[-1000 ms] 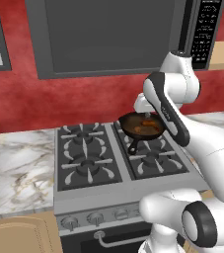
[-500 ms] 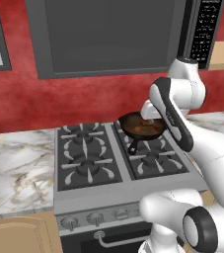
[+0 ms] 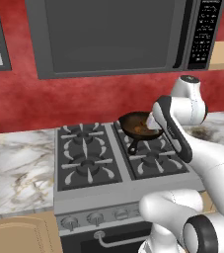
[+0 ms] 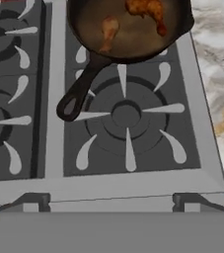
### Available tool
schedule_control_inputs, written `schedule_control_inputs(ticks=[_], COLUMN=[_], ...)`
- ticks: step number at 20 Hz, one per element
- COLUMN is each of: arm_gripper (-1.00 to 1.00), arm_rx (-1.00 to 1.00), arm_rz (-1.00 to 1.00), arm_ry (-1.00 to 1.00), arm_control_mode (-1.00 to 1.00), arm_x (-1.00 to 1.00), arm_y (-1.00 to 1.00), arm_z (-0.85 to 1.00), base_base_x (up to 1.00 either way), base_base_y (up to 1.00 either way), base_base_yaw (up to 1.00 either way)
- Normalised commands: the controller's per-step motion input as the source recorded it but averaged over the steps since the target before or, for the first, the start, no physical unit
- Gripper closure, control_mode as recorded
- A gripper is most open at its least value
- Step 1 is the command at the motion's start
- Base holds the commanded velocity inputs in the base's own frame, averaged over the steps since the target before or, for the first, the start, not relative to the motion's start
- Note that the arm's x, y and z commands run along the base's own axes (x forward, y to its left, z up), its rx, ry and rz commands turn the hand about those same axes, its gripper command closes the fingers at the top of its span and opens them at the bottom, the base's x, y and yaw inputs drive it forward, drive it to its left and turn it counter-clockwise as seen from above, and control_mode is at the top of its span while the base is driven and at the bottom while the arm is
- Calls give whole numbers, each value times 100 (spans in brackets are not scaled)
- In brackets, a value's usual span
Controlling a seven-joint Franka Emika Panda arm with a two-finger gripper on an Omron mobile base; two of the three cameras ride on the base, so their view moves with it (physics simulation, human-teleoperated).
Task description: Take the chicken drumsticks from the pan and place one on each plate on the dining counter.
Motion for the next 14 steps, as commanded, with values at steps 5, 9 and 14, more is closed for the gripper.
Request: schedule_control_inputs(ticks=[5,9,14], arm_gripper=[-100,-100,-100], arm_rx=[1,1,1], arm_rz=[-23,-15,-3], arm_ry=[-4,0,0], arm_control_mode=[-100,-100,-100], arm_x=[66,79,78], arm_y=[-5,0,0], arm_z=[-27,-13,-16], base_base_x=[0,0,0], base_base_y=[0,0,0], base_base_yaw=[0,0,0])
